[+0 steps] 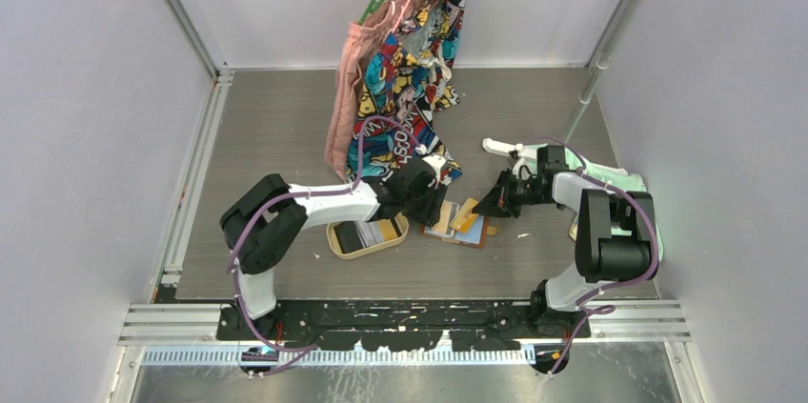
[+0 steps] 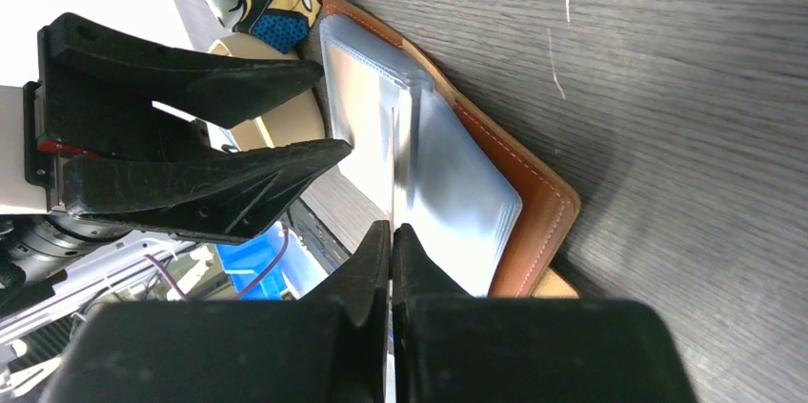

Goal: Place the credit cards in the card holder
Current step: Insert the credit card into the card holder.

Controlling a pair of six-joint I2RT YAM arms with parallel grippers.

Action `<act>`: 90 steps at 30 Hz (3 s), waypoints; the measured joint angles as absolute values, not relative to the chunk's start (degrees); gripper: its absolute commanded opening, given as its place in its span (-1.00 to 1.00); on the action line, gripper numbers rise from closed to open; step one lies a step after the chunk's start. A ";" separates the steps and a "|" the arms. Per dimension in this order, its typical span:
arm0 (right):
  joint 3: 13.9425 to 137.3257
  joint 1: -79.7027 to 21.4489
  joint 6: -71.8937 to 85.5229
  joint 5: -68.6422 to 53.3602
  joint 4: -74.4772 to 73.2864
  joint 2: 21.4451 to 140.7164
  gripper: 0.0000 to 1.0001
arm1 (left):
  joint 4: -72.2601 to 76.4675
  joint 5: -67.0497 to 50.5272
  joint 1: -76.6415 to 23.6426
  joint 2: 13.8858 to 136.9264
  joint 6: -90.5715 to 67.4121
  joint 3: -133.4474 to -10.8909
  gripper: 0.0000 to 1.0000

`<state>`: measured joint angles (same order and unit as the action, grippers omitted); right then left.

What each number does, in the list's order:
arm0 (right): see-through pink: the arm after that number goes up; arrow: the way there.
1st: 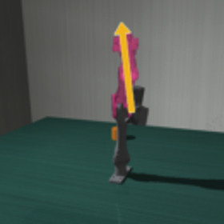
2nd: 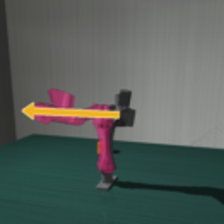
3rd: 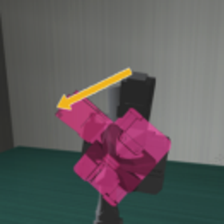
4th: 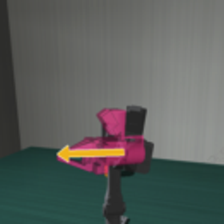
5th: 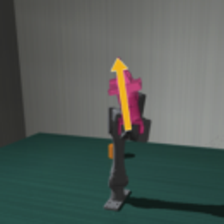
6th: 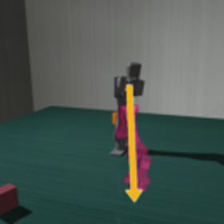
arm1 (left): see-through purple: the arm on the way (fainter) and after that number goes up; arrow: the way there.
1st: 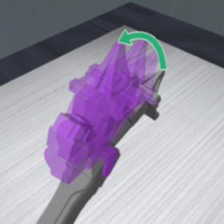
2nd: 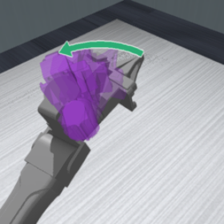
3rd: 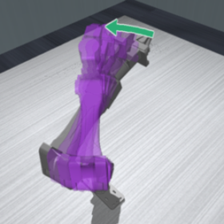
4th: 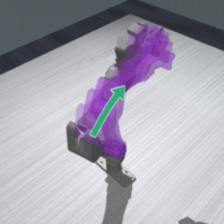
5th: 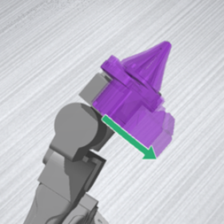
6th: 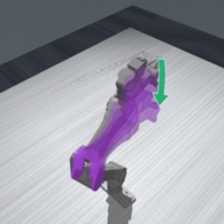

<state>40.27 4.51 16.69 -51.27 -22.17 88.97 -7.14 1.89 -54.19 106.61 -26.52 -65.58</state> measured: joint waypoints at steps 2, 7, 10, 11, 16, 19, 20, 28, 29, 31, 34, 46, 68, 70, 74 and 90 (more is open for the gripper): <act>40.29 4.51 16.64 -52.51 -21.67 89.80 -0.98 | -7.03 1.21 -53.60 106.69 -26.55 -65.58 0.01; 40.27 4.51 16.71 -54.46 -21.21 93.51 -0.98 | -6.74 -0.64 -52.07 106.85 -26.52 -65.58 0.01; 39.81 4.51 17.21 -55.29 -20.18 94.06 -0.98 | -6.00 -1.69 -51.07 107.20 -26.55 -65.63 0.01; 39.42 4.51 17.58 -55.59 -19.57 94.06 -0.98 | -5.80 -2.15 -50.83 107.39 -26.55 -65.69 0.01; 37.39 3.81 19.29 -56.34 -16.62 94.13 -0.98 | -5.54 -4.10 -50.24 108.18 -26.59 -66.32 0.01; 35.77 3.09 20.69 -56.71 -13.69 94.13 -0.98 | -5.43 -4.67 -50.17 108.33 -26.57 -66.41 0.01; 35.00 3.05 21.41 -56.88 -12.60 94.13 -0.98 | -5.45 -4.89 -50.13 108.38 -26.57 -66.41 0.01; 33.10 3.05 23.97 -58.15 -9.02 94.56 -0.98 | -5.39 -6.15 -50.13 108.57 -26.57 -66.50 0.00; 33.06 3.05 24.10 -58.22 -8.86 94.72 -0.98 | -5.39 -6.22 -50.11 108.60 -26.55 -66.52 0.00; 32.95 3.05 24.23 -58.37 -8.56 95.00 -0.98 | -5.37 -6.42 -50.11 108.64 -26.55 -66.54 0.00; 32.84 3.05 24.38 -58.65 -8.10 95.42 -0.98 | -5.39 -6.68 -50.11 108.66 -26.52 -66.59 0.00; 32.95 3.07 24.99 -61.19 -6.17 98.45 -0.97 | -5.37 -8.21 -49.69 108.92 -26.50 -66.74 0.01; 40.93 -0.14 24.05 -62.70 -10.68 105.69 -0.80 | -5.10 -9.87 -48.99 109.67 -26.52 -67.40 0.17; 41.65 -0.78 23.92 -62.57 -10.85 106.10 -0.80 | -5.34 -9.52 -48.99 109.62 -26.50 -67.51 0.24; 42.30 -1.39 23.83 -62.02 -11.00 106.15 -0.78 | -7.88 -6.90 -49.65 108.33 -26.02 -67.88 0.37; 43.03 -1.41 22.33 -60.71 -12.99 106.50 -0.65 | -13.04 3.22 -58.83 105.67 -20.03 -72.03 0.99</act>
<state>43.03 -1.41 22.33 -60.71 -12.99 106.50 -13.04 3.22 -58.83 105.67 -20.03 -72.03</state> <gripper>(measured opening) 0.174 0.993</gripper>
